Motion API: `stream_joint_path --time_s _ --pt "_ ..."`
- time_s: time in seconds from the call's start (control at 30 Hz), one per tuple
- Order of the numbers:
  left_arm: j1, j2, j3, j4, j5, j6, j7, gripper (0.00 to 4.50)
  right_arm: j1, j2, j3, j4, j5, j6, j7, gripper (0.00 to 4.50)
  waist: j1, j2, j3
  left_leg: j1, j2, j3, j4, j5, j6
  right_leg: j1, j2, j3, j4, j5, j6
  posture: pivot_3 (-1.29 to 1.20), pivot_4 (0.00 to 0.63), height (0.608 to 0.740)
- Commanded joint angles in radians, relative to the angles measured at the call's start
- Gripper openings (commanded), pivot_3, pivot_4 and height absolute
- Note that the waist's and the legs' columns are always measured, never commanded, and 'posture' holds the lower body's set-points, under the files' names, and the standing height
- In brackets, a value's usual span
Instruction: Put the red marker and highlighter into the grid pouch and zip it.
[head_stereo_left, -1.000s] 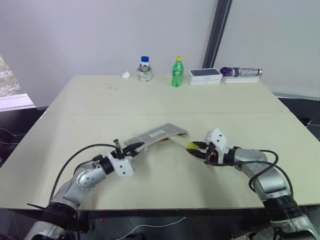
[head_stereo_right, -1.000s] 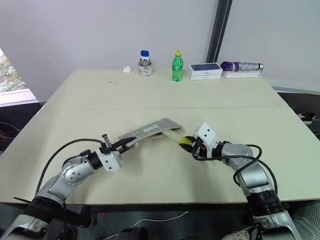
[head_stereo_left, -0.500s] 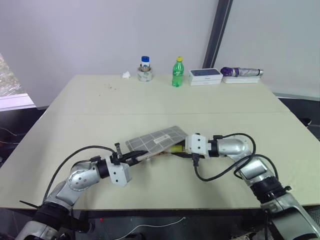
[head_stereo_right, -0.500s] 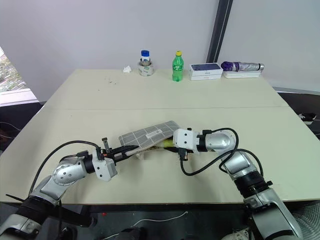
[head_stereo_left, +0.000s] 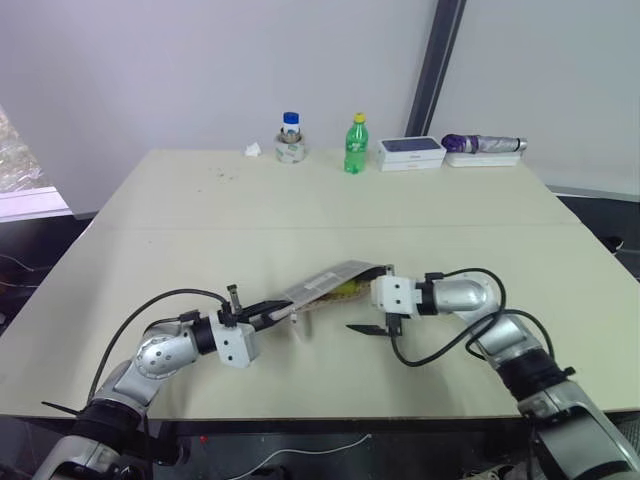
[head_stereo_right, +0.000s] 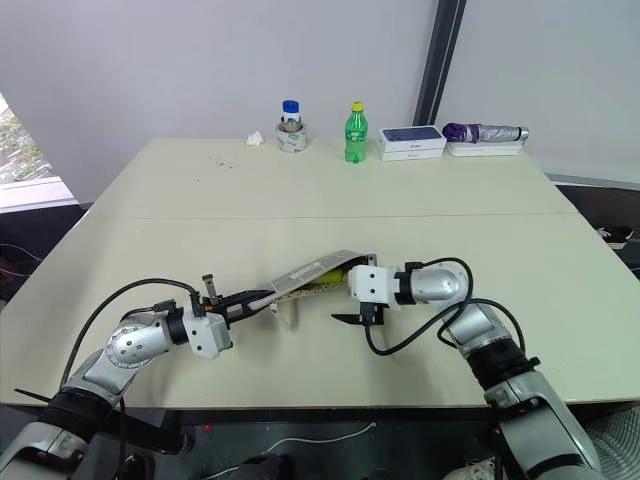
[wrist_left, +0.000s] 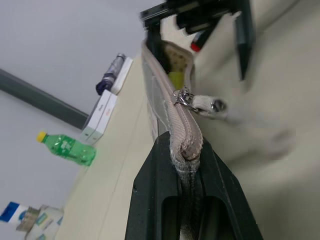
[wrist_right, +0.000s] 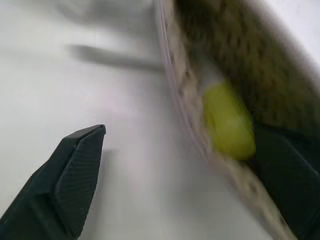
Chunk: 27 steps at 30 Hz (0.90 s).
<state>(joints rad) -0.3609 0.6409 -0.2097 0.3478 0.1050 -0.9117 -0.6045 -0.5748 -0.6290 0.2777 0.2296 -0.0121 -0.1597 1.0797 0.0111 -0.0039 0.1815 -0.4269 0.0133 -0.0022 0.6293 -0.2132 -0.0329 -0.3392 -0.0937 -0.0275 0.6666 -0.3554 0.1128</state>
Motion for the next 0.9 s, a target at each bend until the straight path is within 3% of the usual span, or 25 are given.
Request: stream_joint_path --time_s 0.03,0.3,0.43,0.63,0.77,0.9 --pt "-0.001 0.006 0.043 0.005 -0.025 -0.019 0.021 0.0 0.057 -0.057 -0.083 -0.157 0.096 0.137 0.031 4.45 0.0 0.0 0.0 0.0 0.0 0.0 0.0 0.0 0.0 0.0 0.0 0.0 0.0 0.0 0.0 0.0 0.15 0.74" --pt "0.0 -0.019 0.051 0.033 0.02 -0.018 0.06 0.0 0.263 -0.084 -0.297 -0.446 0.363 0.369 -0.016 4.45 0.001 0.0 0.0 0.0 0.001 -0.001 0.0 0.0 0.0 0.001 0.0 0.0 0.0 0.0 0.0 0.0 0.15 0.74" --pt "-0.007 -0.048 0.063 0.069 0.082 -0.002 0.124 0.0 0.372 0.069 -0.471 -0.487 0.526 0.454 -0.218 4.45 0.002 -0.001 -0.001 0.001 0.001 -0.001 0.0 0.0 0.0 0.002 0.0 -0.001 0.0 0.0 0.0 0.0 0.15 0.74" --pt "-0.026 -0.073 0.056 0.085 0.111 0.013 0.171 0.0 0.553 0.197 -0.548 -0.454 0.37 0.269 -0.431 4.45 0.001 -0.001 -0.001 0.001 -0.001 -0.001 0.0 0.0 0.0 0.002 0.0 -0.001 0.0 0.0 0.0 0.0 0.15 0.74" --pt "-0.036 -0.069 0.046 0.106 0.116 -0.003 0.169 0.0 0.585 0.188 -0.583 -0.43 0.37 0.213 -0.448 4.45 -0.003 0.0 -0.001 0.001 -0.001 0.0 -0.001 0.0 0.0 0.001 0.0 -0.001 0.0 0.0 0.0 0.0 0.15 0.74" --pt "-0.046 -0.069 0.043 0.117 0.119 -0.012 0.167 0.0 0.575 0.117 -0.572 -0.341 0.268 0.159 -0.462 4.45 -0.003 0.0 -0.001 0.001 0.0 -0.001 -0.001 0.0 0.0 0.001 0.0 -0.001 0.0 0.0 0.0 0.0 0.15 0.74"
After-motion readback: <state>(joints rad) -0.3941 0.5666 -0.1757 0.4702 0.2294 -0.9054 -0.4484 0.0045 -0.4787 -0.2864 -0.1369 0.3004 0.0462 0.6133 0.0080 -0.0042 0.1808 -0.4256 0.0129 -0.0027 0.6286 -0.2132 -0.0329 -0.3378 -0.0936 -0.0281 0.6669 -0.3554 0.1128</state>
